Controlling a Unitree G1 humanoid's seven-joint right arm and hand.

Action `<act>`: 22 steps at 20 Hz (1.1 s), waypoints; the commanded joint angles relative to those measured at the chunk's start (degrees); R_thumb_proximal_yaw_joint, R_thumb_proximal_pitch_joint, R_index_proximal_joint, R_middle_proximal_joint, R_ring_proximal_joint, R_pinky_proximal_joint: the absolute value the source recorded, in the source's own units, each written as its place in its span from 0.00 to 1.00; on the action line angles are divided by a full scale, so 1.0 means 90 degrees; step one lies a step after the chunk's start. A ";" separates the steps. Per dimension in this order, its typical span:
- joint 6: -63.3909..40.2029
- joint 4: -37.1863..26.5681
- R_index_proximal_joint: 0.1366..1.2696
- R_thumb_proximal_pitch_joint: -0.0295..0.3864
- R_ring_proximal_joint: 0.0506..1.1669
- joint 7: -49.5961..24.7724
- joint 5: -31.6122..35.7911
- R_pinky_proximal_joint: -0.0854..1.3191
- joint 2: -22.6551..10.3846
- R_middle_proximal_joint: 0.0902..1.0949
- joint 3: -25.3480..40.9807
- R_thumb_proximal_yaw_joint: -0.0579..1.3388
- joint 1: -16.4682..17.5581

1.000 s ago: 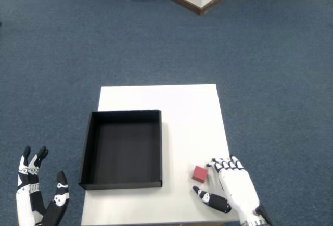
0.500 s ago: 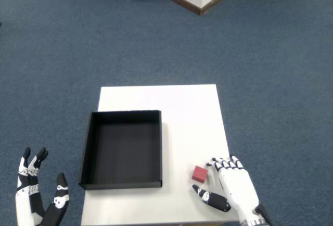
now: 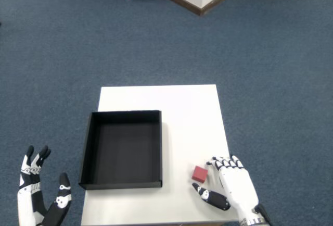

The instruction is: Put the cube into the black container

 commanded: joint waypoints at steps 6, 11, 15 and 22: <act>0.0227 0.0025 0.30 0.04 0.24 0.0365 0.0115 0.16 -0.0012 0.21 -0.0100 0.35 -0.0195; 0.0226 -0.0005 0.43 0.06 0.24 0.0214 0.0020 0.16 -0.0003 0.21 -0.0037 0.41 -0.0128; 0.0165 -0.0021 0.50 0.11 0.24 0.0071 -0.0007 0.16 -0.0022 0.23 -0.0031 0.48 -0.0112; 0.0187 0.0017 0.62 0.21 0.24 0.0151 0.0014 0.17 -0.0020 0.24 -0.0067 0.56 -0.0038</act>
